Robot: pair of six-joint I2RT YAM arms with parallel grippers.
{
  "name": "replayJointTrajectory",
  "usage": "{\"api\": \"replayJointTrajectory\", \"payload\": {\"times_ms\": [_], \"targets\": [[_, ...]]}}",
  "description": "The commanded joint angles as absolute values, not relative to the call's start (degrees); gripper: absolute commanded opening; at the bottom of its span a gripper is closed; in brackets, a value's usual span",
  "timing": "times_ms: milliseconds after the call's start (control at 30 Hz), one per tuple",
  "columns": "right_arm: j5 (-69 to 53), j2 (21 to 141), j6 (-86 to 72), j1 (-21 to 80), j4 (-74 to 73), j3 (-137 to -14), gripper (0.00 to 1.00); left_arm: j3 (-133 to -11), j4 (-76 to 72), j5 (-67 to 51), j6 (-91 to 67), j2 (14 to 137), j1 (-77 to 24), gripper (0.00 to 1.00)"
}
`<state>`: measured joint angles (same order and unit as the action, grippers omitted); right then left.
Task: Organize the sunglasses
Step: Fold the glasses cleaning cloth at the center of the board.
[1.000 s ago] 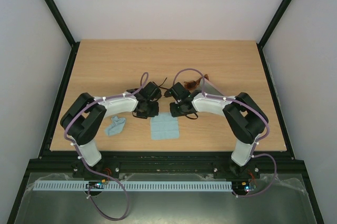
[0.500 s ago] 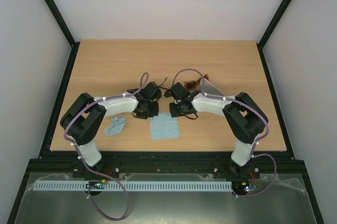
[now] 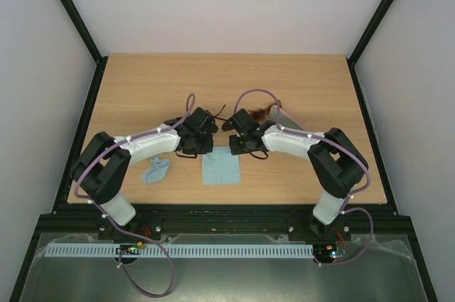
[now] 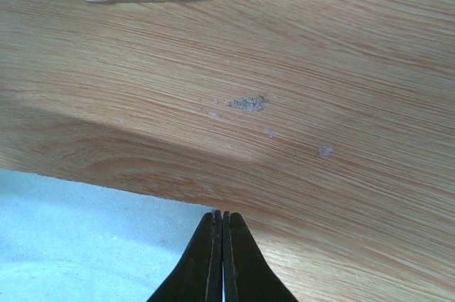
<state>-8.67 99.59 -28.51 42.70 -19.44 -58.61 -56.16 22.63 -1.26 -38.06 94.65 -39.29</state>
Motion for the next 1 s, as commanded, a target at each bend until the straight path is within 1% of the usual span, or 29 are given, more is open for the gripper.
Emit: {"api": "replayJointTrajectory", "payload": {"times_ms": [0,533,967], "targets": [[-6.89,96.92,-29.18,42.35,-19.72,-57.54,0.01,-54.39,23.38,-1.01,-36.52,93.25,-39.03,0.02],[-12.24,93.57,-30.56,42.38,-21.17,-53.27,0.01,-51.0,22.29,-5.56,-36.12,91.05,-39.2,0.02],[-13.63,90.63,-30.41,42.42,-24.28,-53.32,0.01,-50.59,23.99,-5.1,-35.75,88.75,-39.72,0.02]]}}
